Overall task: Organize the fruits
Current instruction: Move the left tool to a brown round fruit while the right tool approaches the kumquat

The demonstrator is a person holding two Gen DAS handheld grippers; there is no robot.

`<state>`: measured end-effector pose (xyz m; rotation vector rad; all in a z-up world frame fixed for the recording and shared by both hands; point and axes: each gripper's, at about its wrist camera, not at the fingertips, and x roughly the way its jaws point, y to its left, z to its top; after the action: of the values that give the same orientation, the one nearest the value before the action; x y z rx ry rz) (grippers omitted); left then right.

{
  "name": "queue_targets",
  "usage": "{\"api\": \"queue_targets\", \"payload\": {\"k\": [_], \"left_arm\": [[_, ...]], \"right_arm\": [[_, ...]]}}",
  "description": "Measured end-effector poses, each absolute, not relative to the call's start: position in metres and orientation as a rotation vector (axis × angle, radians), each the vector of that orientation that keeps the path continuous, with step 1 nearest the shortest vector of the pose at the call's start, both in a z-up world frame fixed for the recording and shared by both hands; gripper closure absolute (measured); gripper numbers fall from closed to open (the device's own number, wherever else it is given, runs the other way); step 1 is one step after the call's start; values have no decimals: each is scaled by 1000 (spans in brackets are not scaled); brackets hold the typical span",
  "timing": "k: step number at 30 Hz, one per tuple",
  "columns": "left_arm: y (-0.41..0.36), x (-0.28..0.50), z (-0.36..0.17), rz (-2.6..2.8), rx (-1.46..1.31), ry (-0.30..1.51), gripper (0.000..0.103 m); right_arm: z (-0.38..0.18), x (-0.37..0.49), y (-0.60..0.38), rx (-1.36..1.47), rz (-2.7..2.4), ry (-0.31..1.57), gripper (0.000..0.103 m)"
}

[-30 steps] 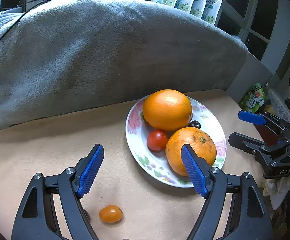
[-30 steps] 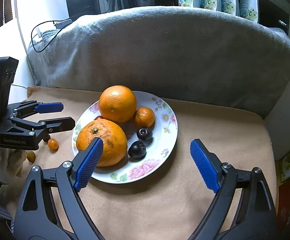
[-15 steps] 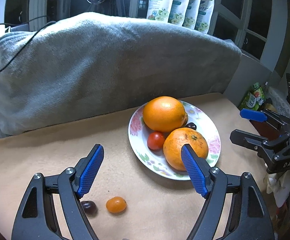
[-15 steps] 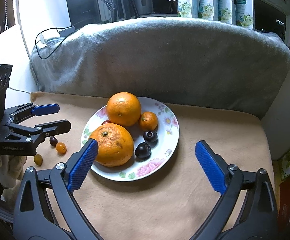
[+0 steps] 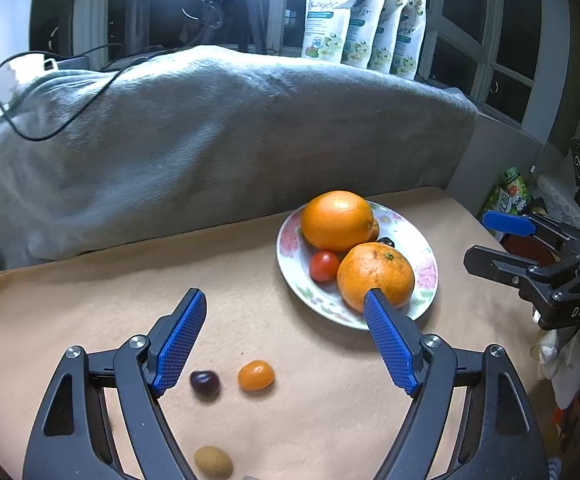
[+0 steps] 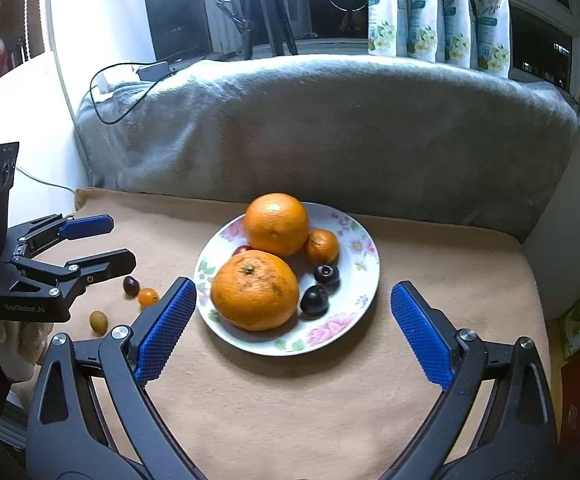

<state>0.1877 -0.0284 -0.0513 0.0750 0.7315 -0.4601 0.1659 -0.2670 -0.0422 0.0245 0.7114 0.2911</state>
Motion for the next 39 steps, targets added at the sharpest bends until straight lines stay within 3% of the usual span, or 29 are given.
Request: {"api": "queue_targets", "payload": {"k": [23, 39], "left_arm": [[68, 162, -56, -290, 7, 731, 22], [134, 148, -86, -203, -69, 786, 22]], "right_arm": [[-36, 154, -202, 21, 427, 714, 3], [-61, 159, -148, -19, 564, 785, 3]]}}
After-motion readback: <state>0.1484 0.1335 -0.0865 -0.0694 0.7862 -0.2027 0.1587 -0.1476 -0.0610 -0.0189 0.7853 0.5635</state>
